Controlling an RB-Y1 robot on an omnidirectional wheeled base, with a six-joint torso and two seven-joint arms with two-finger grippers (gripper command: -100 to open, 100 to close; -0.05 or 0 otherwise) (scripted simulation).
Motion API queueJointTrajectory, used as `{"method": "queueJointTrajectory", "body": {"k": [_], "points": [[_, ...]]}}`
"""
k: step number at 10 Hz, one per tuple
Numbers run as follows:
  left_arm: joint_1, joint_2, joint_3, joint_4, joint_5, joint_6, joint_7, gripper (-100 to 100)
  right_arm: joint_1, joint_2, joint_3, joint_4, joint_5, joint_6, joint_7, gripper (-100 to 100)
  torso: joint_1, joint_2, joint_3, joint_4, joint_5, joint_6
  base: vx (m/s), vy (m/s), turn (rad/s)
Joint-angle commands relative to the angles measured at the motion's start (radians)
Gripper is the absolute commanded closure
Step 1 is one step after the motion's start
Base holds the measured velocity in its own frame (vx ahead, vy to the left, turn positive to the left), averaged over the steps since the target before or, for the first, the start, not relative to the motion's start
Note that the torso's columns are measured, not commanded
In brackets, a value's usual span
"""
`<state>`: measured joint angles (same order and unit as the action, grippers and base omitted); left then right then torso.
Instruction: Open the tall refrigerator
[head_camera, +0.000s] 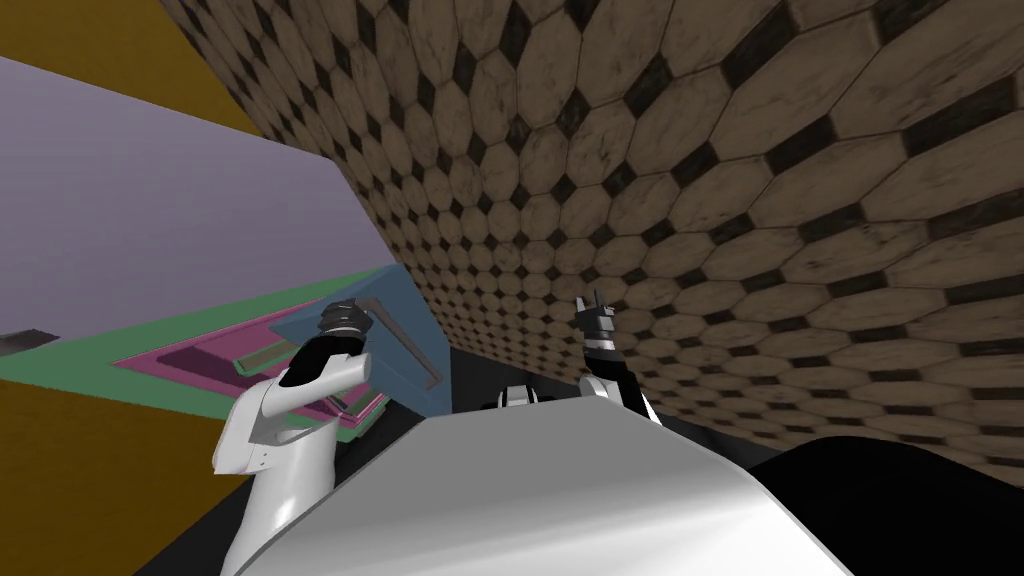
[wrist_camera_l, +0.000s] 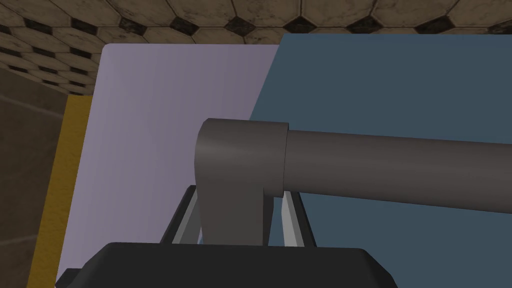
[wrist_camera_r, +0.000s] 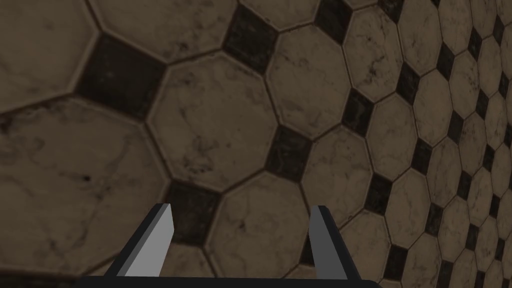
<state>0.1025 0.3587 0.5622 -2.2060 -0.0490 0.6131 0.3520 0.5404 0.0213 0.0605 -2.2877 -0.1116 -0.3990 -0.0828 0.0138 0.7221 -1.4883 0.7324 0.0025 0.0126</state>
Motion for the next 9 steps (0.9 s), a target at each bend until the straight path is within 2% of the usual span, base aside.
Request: {"method": "queueJointTrajectory", "body": {"k": [1, 2, 3, 4, 5, 6, 7, 8, 9], "points": [[-0.016, 0.02, 0.059, 0.057, -0.032, -0.015, 0.007, 100, 0.0, 0.0, 0.0, 0.0, 0.0, 0.0, 0.0, 0, -0.001, -0.002, -0.001, 0.0, -0.001, -0.003, -0.012, -0.063, -0.105], [-0.04, 0.046, 0.095, 0.092, -0.082, -0.035, 0.022, 100, 0.0, 0.0, 0.0, 0.0, 0.0, 0.0, 0.0, 0, 0.0, -0.001, 0.0, 0.001, -0.001, -0.007, -0.013, -0.14, -0.314], [-0.04, 0.046, 0.128, 0.135, -0.093, -0.035, 0.022, 100, 0.0, 0.0, 0.0, 0.0, 0.0, 0.0, 0.0, 0, -0.002, -0.006, -0.005, 0.001, -0.004, -0.001, -0.011, -0.133, -0.263], [-0.04, 0.046, 0.143, 0.135, -0.093, -0.035, 0.022, 100, 0.0, 0.0, 0.0, 0.0, 0.0, 0.0, 0.0, 0, -0.002, -0.008, -0.006, 0.001, -0.005, -0.002, 0.011, -0.051, -0.094], [-0.064, 0.072, 0.179, 0.191, -0.138, -0.055, 0.037, 100, 0.0, 0.0, 0.0, 0.0, 0.0, 0.0, 0.0, 0, 0.001, -0.008, -0.006, 0.001, -0.004, -0.003, 0.013, -0.139, -0.274], [-0.064, 0.072, 0.207, 0.213, -0.155, -0.055, 0.037, 100, 0.0, 0.0, 0.0, 0.0, 0.0, 0.0, 0.0, 0, -0.003, -0.009, -0.008, 0.001, -0.006, 0.002, 0.007, -0.139, -0.315], [-0.064, 0.072, 0.227, 0.213, -0.155, -0.055, 0.037, 100, 0.0, 0.0, 0.0, 0.0, 0.0, 0.0, 0.0, 0, -0.002, -0.01, -0.009, 0.001, -0.008, 0.003, 0.013, -0.064, -0.124], [-0.087, 0.098, 0.258, 0.259, -0.203, -0.076, 0.051, 100, 0.0, 0.0, 0.0, 0.0, 0.0, 0.0, 0.0, 0, 0.001, -0.008, -0.007, 0.001, -0.007, -0.002, 0.023, -0.122, -0.265], [-0.087, 0.098, 0.284, 0.279, -0.217, -0.076, 0.051, 100, 0.0, 0.0, 0.0, 0.0, 0.0, 0.0, 0.0, 0, 0.0, -0.008, -0.009, 0.003, -0.011, 0.003, 0.017, -0.127, -0.33]]}}
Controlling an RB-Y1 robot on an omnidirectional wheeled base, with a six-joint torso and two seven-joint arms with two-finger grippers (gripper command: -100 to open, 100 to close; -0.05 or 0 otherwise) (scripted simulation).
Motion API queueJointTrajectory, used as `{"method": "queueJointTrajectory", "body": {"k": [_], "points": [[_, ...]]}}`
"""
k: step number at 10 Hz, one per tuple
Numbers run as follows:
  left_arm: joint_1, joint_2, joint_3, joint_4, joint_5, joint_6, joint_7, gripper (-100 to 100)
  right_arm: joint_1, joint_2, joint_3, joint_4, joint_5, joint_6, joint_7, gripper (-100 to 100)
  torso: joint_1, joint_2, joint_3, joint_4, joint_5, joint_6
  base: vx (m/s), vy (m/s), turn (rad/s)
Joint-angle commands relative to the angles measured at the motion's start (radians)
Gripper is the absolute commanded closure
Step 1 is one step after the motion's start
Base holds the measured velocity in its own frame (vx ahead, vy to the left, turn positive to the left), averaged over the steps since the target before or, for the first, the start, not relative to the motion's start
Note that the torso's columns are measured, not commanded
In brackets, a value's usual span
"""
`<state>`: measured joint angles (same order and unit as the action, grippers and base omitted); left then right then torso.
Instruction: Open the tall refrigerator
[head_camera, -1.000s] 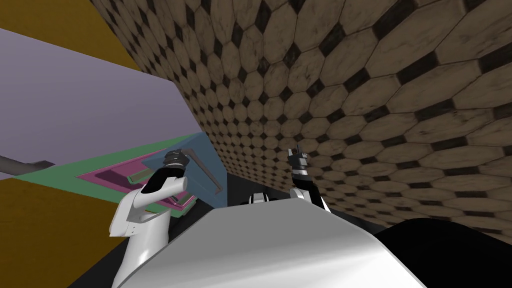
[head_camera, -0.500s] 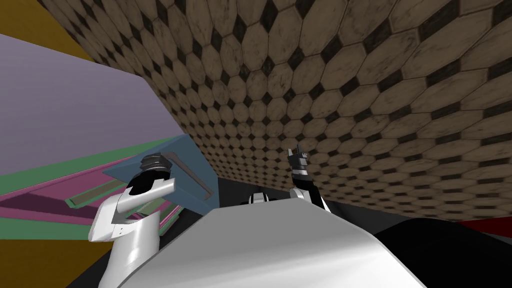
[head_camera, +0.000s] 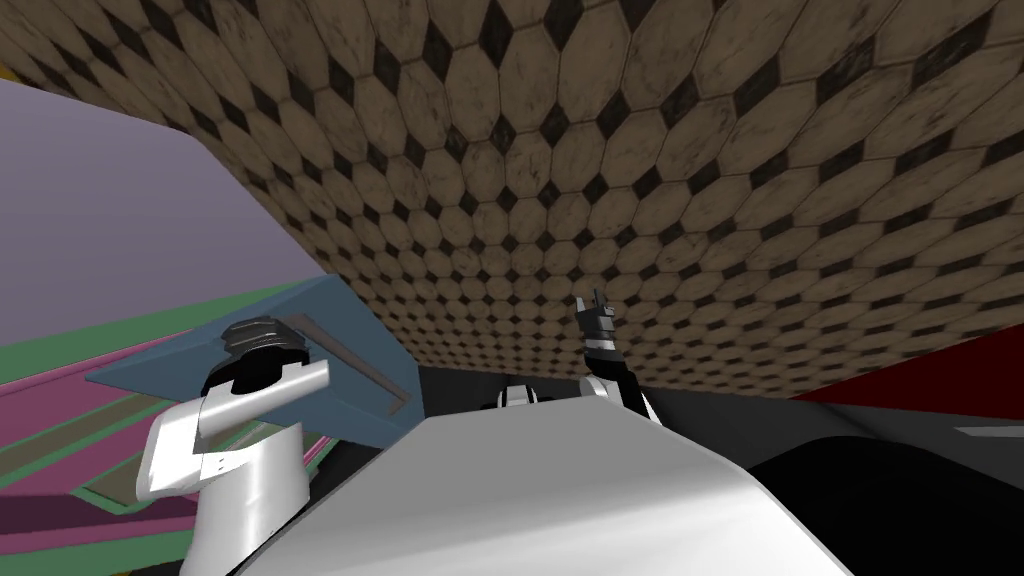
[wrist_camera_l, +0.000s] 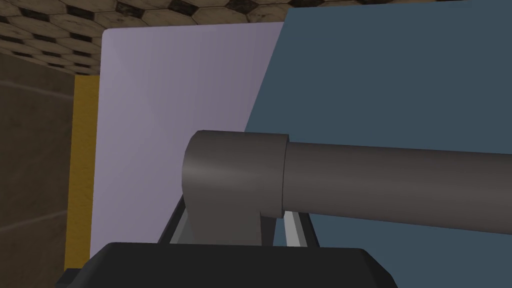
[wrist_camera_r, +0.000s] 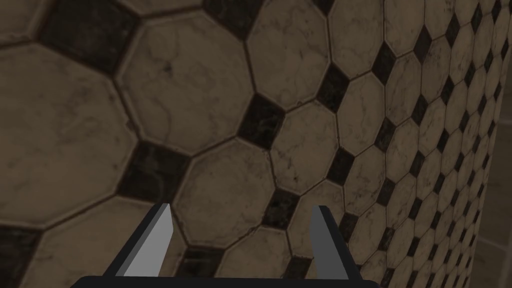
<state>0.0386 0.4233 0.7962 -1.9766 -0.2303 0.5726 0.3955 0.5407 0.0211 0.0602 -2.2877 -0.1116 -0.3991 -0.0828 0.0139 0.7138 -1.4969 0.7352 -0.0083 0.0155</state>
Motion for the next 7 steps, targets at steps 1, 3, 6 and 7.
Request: {"method": "queueJointTrajectory", "body": {"k": [1, 3, 6, 7], "points": [[-0.023, 0.033, 0.077, 0.061, -0.036, -0.035, 0.008, 100, 0.0, 0.0, 0.0, 0.0, 0.0, 0.0, 0.0, 0, 0.001, -0.002, -0.001, -0.001, 0.001, 0.002, 0.003, -0.073, -0.109], [-0.047, 0.059, 0.133, 0.138, -0.098, -0.056, 0.023, 100, 0.0, 0.0, 0.0, 0.0, 0.0, 0.0, 0.0, 0, 0.002, 0.001, 0.0, 0.001, -0.001, 0.0, 0.022, -0.133, -0.272], [-0.071, 0.085, 0.216, 0.216, -0.159, -0.076, 0.038, 100, 0.0, 0.0, 0.0, 0.0, 0.0, 0.0, 0.0, 0, 0.007, 0.002, 0.0, 0.001, -0.001, -0.001, 0.034, -0.095, -0.245], [-0.071, 0.085, 0.243, 0.216, -0.159, -0.076, 0.038, 100, 0.0, 0.0, 0.0, 0.0, 0.0, 0.0, 0.0, 0, 0.006, 0.001, 0.0, -0.001, -0.001, 0.001, 0.02, -0.073, -0.145]]}}
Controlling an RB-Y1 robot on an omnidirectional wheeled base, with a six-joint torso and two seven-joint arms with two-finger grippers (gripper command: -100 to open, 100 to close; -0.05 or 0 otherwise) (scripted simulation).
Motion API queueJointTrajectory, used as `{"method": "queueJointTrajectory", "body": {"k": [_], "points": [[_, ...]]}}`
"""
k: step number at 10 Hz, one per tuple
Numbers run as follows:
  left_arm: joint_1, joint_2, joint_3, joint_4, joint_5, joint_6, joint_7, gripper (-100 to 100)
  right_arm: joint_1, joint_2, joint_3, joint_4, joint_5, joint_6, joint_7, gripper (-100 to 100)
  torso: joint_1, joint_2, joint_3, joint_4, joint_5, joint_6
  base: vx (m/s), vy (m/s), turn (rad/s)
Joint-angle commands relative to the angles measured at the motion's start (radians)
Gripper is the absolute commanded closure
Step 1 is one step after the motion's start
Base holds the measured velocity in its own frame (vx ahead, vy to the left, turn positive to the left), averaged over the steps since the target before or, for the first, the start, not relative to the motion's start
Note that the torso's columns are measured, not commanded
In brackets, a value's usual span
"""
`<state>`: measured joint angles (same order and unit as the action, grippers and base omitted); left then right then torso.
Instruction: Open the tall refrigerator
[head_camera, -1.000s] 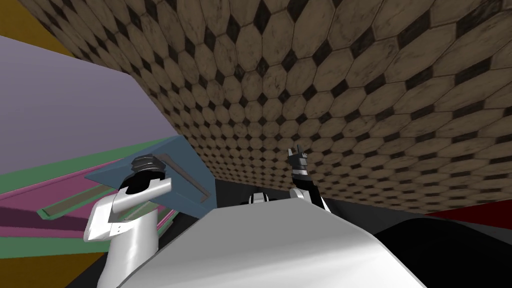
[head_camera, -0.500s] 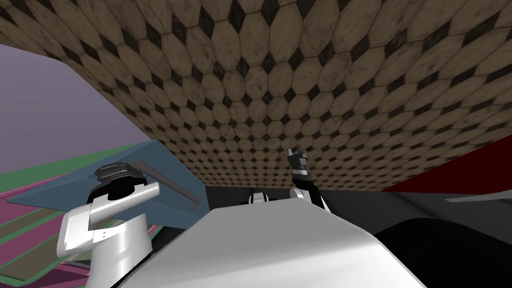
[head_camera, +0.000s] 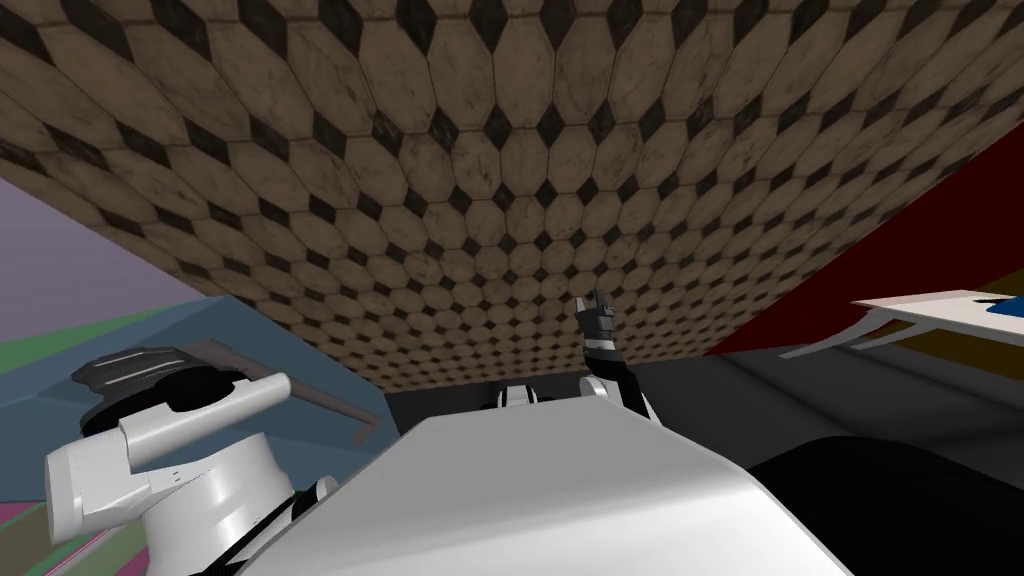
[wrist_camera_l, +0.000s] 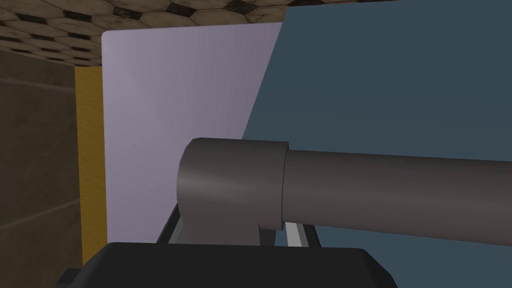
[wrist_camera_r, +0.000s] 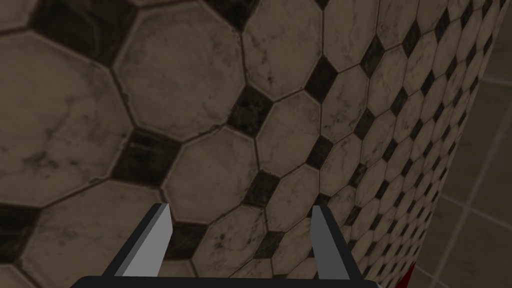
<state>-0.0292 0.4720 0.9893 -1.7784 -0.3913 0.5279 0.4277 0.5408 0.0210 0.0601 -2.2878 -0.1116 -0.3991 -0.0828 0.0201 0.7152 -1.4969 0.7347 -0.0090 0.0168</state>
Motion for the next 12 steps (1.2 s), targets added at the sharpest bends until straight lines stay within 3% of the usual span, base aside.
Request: {"method": "queueJointTrajectory", "body": {"k": [1, 3, 4, 5, 6, 9, 12], "points": [[-0.027, 0.062, 0.081, 0.091, -0.047, -0.051, 0.02, 100, 0.0, 0.0, 0.0, 0.0, 0.0, 0.0, 0.0, 0, 0.007, 0.003, 0.001, 0.001, 0.0, -0.006, 0.044, -0.102, -0.279], [-0.027, 0.062, 0.137, 0.095, -0.06, -0.051, 0.02, 100, 0.0, 0.0, 0.0, 0.0, 0.0, 0.0, 0.0, 0, 0.007, 0.004, 0.003, 0.0, 0.004, -0.003, 0.048, -0.093, -0.216], [-0.051, 0.088, 0.174, 0.17, -0.106, -0.072, 0.035, 100, 0.0, 0.0, 0.0, 0.0, 0.0, 0.0, 0.0, 0, 0.007, 0.007, 0.004, 0.001, 0.0, -0.007, 0.066, -0.099, -0.223], [-0.051, 0.088, 0.205, 0.173, -0.122, -0.072, 0.035, 100, 0.0, 0.0, 0.0, 0.0, 0.0, 0.0, 0.0, 0, 0.004, 0.009, 0.006, 0.001, 0.003, -0.008, 0.067, -0.103, -0.297], [-0.044, 0.098, 0.186, 0.172, -0.1, -0.023, 0.026, -100, 0.0, 0.0, 0.0, 0.0, 0.0, 0.0, 0.0, 0, 0.003, 0.01, 0.007, 0.001, 0.004, -0.006, -0.013, -0.069, -0.105], [-0.053, 0.143, 0.179, 0.167, -0.093, 0.028, 0.013, -100, 0.0, 0.0, 0.0, 0.0, 0.0, 0.0, 0.0, 0, -0.012, 0.028, 0.023, 0.007, 0.006, -0.021, -0.054, -0.024, -0.057], [-0.062, 0.188, 0.171, 0.161, -0.085, 0.079, 0.001, -100, 0.0, 0.0, 0.0, 0.0, 0.0, 0.0, 0.0, 0, -0.016, 0.027, 0.019, 0.008, -0.004, -0.022, -0.046, -0.026, -0.039]]}}
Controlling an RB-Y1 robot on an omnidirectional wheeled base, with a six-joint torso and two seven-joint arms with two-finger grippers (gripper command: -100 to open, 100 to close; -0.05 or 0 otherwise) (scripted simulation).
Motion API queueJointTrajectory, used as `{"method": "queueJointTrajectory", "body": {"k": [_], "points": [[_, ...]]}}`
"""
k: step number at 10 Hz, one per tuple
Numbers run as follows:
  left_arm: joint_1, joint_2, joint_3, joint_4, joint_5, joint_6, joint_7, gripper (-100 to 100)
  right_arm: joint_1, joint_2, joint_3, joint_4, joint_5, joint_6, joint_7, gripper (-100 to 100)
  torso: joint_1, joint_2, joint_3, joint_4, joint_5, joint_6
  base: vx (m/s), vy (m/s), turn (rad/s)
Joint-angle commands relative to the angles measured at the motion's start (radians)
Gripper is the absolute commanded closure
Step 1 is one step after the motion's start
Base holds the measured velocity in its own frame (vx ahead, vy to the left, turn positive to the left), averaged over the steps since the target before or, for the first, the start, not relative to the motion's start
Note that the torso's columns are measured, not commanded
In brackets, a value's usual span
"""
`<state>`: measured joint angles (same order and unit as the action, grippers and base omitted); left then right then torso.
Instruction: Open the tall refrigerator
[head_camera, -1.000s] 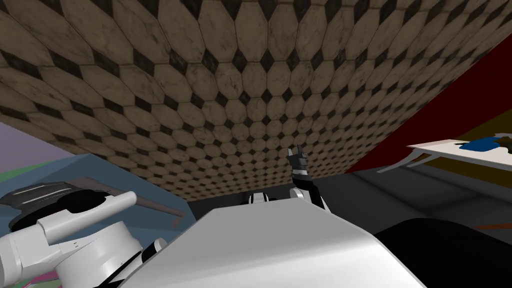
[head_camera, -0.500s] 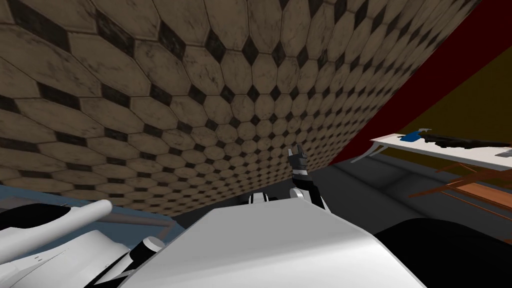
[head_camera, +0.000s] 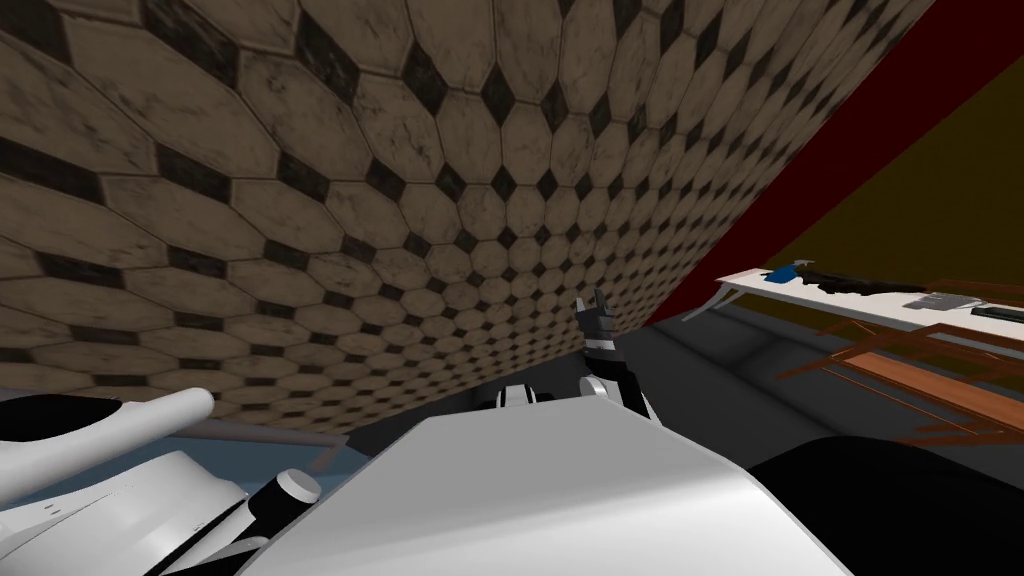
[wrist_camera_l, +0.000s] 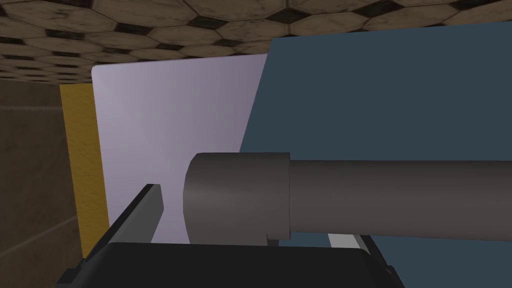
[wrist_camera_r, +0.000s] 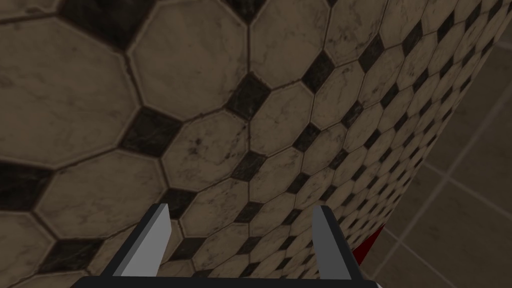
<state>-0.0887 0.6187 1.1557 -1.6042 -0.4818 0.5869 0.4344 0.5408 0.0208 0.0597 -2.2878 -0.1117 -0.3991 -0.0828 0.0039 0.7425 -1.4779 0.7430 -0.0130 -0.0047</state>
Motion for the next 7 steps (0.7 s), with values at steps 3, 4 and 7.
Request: {"method": "queueJointTrajectory", "body": {"k": [3, 4, 7], "points": [[-0.006, 0.057, 0.003, -0.015, 0.008, 0.037, -0.01, -100, 0.0, 0.0, 0.0, 0.0, 0.0, 0.0, 0.0, 0, -0.002, -0.002, -0.002, 0.0, -0.003, 0.0, -0.017, -0.009, -0.011], [-0.006, 0.057, 0.003, -0.015, 0.008, 0.037, -0.01, -100, 0.0, 0.0, 0.0, 0.0, 0.0, 0.0, 0.0, 0, -0.004, -0.002, -0.003, 0.0, -0.006, 0.001, -0.018, -0.014, -0.027], [-0.009, 0.072, 0.0, -0.017, 0.011, 0.054, -0.014, -100, 0.0, 0.0, 0.0, 0.0, 0.0, 0.0, 0.0, 0, -0.005, 0.001, -0.001, 0.002, -0.009, -0.001, -0.014, -0.005, -0.017]]}}
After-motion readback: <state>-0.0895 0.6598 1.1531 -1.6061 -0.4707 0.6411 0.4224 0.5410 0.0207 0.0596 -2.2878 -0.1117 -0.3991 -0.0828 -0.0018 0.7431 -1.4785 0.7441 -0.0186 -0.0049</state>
